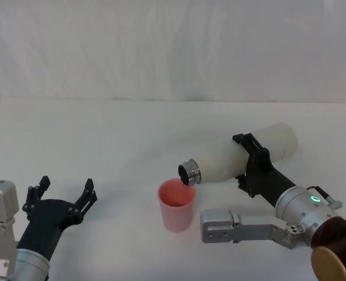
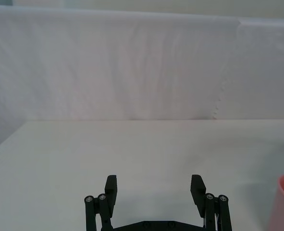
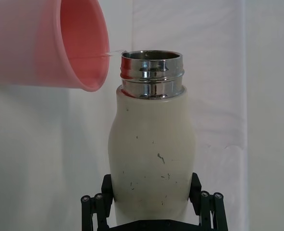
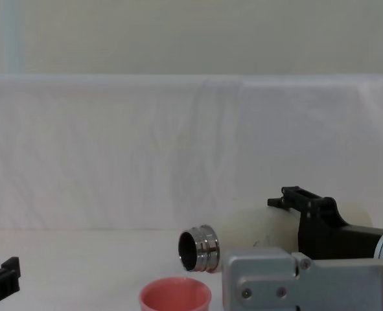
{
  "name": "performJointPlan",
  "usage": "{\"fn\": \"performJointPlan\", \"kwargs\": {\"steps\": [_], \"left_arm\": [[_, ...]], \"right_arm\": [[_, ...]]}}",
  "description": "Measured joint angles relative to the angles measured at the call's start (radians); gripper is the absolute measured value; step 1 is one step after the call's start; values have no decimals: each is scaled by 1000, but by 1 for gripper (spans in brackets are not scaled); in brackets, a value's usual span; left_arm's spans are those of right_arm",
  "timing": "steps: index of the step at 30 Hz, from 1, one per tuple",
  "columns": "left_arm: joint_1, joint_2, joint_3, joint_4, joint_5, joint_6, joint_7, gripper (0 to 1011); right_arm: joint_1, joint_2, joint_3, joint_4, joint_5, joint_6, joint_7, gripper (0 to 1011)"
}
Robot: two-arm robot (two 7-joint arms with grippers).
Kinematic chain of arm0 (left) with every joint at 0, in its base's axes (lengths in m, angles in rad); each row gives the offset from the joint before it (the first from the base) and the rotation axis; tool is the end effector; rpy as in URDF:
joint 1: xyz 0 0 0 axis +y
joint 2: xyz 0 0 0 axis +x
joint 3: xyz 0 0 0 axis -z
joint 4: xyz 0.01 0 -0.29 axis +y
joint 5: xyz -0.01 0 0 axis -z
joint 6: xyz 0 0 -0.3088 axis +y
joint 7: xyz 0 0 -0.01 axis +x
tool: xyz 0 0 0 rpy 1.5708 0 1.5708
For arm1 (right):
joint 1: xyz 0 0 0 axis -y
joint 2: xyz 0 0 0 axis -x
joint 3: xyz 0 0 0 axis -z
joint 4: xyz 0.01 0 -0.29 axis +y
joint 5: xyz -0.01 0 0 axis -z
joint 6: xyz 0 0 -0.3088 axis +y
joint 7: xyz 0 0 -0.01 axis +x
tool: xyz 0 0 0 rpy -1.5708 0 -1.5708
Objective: Grasp the thermos with one hand and pour water into the cup lid.
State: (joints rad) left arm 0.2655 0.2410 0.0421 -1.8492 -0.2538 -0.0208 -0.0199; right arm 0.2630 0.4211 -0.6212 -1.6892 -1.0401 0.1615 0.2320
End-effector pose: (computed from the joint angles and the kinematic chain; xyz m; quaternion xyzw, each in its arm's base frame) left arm 0.2530 0.0376 -0.2852 -0.0174 0.0064 0.6616 0.7496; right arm 0.3407 0.0655 -0.2372 -0.4076 -0.5558 -0.3345 0.6427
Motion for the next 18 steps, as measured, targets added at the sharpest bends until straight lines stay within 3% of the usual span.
{"fn": "performJointPlan", "kwargs": {"steps": [18], "left_arm": [[0, 0, 0, 0, 0, 0, 0, 1001]], "right_arm": [[5, -2, -2, 1, -1, 1, 3, 957]]}}
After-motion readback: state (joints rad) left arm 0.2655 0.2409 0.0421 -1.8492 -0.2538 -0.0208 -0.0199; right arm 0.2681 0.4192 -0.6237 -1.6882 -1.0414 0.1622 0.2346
